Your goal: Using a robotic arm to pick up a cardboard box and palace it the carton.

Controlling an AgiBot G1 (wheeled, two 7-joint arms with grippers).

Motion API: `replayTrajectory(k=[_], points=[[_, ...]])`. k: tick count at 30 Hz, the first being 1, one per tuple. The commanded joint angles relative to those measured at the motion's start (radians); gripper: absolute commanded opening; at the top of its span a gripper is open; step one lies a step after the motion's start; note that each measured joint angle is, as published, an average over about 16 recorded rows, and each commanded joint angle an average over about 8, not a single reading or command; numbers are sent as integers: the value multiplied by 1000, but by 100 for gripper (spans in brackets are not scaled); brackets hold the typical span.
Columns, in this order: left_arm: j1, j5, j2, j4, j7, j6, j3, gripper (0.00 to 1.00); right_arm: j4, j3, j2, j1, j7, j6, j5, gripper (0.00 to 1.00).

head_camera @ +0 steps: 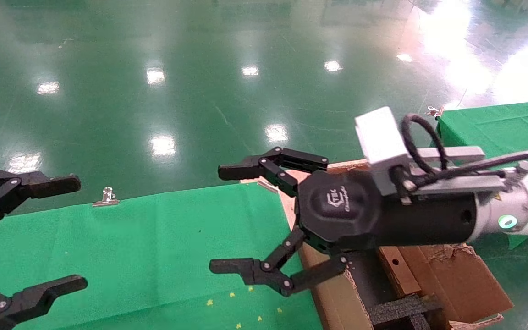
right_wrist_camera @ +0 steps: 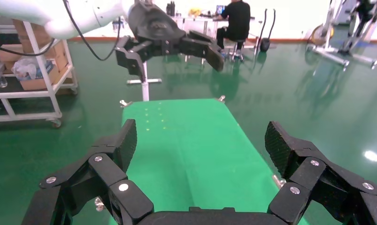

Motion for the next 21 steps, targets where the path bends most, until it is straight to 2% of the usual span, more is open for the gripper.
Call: replayTrajectory(k=[1,7,21], points=[[0,0,0,0,0,0,0,100,9,55,-5,-37,-7,-15,-4,100],[0,0,0,0,0,0,0,100,21,128,-11,-86,-14,-35,-10,100],[0,0,0,0,0,0,0,100,16,92,-8,-63,-12,-26,-10,100]])
